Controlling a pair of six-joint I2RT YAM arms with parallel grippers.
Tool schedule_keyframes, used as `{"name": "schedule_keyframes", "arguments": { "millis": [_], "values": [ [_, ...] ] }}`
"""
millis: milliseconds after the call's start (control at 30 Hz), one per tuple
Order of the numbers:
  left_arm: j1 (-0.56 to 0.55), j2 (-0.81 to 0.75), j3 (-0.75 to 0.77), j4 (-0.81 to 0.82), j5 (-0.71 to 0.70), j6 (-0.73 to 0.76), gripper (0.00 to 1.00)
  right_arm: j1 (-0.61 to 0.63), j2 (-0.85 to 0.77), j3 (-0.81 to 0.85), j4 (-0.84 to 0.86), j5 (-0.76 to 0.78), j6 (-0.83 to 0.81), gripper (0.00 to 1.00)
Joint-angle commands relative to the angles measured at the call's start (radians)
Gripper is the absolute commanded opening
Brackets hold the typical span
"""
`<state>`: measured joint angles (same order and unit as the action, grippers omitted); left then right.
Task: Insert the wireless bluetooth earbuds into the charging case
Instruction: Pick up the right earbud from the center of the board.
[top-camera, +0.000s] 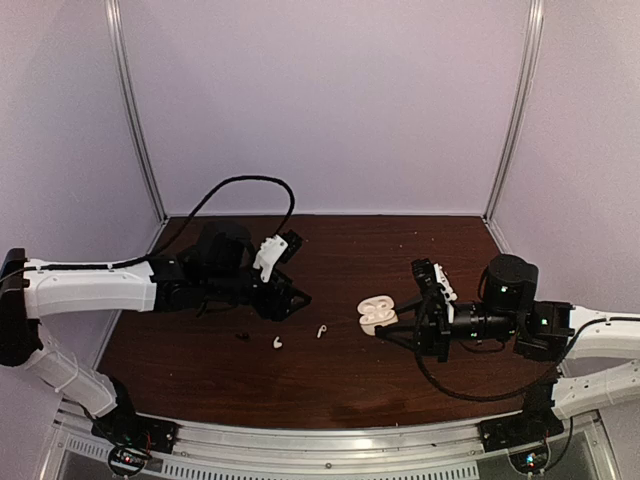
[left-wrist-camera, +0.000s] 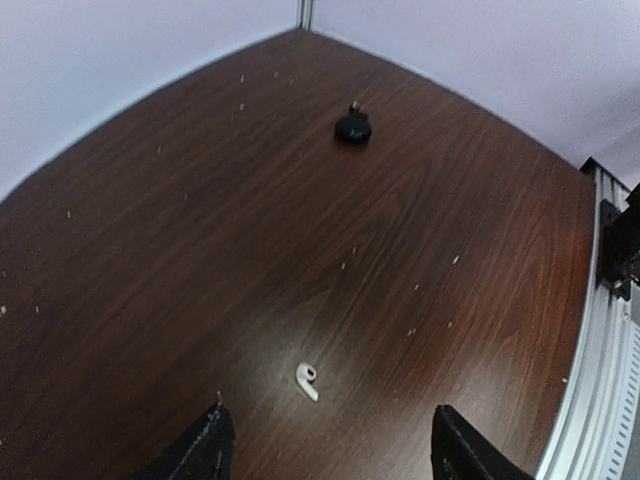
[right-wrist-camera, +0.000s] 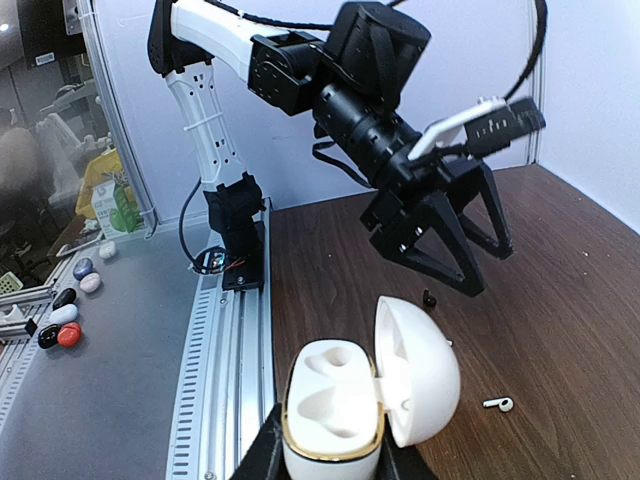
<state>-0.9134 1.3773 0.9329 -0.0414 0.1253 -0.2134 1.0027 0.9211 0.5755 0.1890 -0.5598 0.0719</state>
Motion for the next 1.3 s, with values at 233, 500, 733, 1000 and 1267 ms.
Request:
{"name": "schedule_keyframes", "arguments": {
  "millis": [233,500,733,1000,1267],
  "values": [
    [0.116,0.261,0.188,-0.251,0.076,-0.066,0.64,-0.003,-0.083,-0.056,0.047,0.009,0.016,0.00],
    [0.114,0.496,0.414,-0.396,0.179,0.025,0.55,-0.003,-0.075,-0.059,0.050,0.003,0.018,0.00],
    [0.077,0.636,0.562,-0.507,0.153,0.065,0.52,-0.003,-0.062,-0.060,0.058,0.007,0.022,0.00],
    [0.038,0.757,0.712,-0.641,0.093,0.080,0.51,-0.001,-0.056,-0.061,0.059,0.000,0.017,0.00],
    [0.006,0.849,0.816,-0.730,0.007,0.086,0.48,-0.002,-0.058,-0.060,0.058,0.004,0.020,0.00]
  ]
}}
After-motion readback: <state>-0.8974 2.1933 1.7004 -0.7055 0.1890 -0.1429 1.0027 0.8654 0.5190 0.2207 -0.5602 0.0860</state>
